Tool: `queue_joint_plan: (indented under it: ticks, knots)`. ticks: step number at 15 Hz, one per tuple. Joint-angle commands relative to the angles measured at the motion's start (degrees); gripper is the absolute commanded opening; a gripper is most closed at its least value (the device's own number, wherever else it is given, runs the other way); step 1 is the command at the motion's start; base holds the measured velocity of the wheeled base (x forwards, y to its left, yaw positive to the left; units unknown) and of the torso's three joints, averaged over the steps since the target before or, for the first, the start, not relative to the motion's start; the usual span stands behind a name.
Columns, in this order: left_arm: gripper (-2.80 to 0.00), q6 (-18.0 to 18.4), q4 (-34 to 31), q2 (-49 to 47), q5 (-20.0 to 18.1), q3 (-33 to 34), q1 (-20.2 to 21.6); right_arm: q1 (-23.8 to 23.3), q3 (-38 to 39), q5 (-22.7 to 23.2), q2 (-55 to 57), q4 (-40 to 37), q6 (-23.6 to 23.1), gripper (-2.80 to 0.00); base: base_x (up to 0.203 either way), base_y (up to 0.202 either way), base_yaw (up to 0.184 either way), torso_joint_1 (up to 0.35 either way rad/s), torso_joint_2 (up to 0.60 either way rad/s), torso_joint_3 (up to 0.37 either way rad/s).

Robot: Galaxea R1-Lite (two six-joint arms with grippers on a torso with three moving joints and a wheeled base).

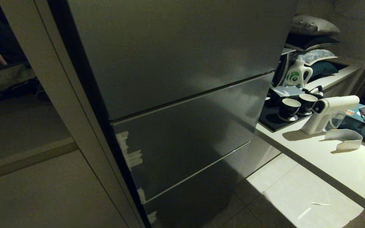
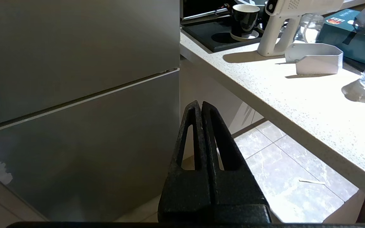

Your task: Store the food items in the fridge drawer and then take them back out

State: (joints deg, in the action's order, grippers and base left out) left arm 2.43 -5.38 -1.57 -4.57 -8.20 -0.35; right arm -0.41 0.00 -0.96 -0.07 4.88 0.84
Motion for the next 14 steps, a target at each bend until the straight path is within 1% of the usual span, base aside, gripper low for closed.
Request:
queue_joint_plan:
  ticks: [1,3,4,6,8,12,14]
  knots:
    - [-2.80,-1.48,0.64,-9.60,-2.45,-2.93,-0.45,-0.02,1.76,0.00,0.03,0.09,-0.01,-2.80,0.000,0.000,0.000,0.000,0.00,0.000]
    - [-2.80,-3.91,2.90,-19.89,-4.64,-4.05,-1.81,-0.02,1.76,0.00,0.07,0.11,-0.05,-2.80,0.000,0.000,0.000,0.000,0.00,0.000]
    - [-2.80,-5.04,5.20,-25.16,-5.25,-4.36,-2.21,-0.02,1.76,0.00,0.00,0.09,-0.02,-2.80,0.000,0.000,0.000,0.000,0.00,0.000]
    - [-2.80,-7.70,13.32,-36.05,-5.89,-4.83,-2.72,-0.02,1.76,0.00,0.07,0.13,-0.14,-2.80,0.000,0.000,0.000,0.000,0.00,0.000]
    - [-2.80,-9.67,21.14,-43.93,-5.22,-5.95,-2.98,-0.02,1.76,0.00,-0.01,0.13,-0.14,-2.80,0.000,0.000,0.000,0.000,0.00,0.000]
    - [-2.80,-11.98,28.04,-56.00,-4.38,-10.40,-3.27,-0.02,1.76,0.00,-0.01,0.08,0.04,-2.80,0.000,0.000,0.000,0.000,0.00,0.000]
    - [-2.80,-12.06,34.19,-61.53,-4.33,-11.01,-3.32,-0.02,1.76,0.00,0.07,0.05,0.04,-2.80,0.000,0.000,0.000,0.000,0.00,0.000]
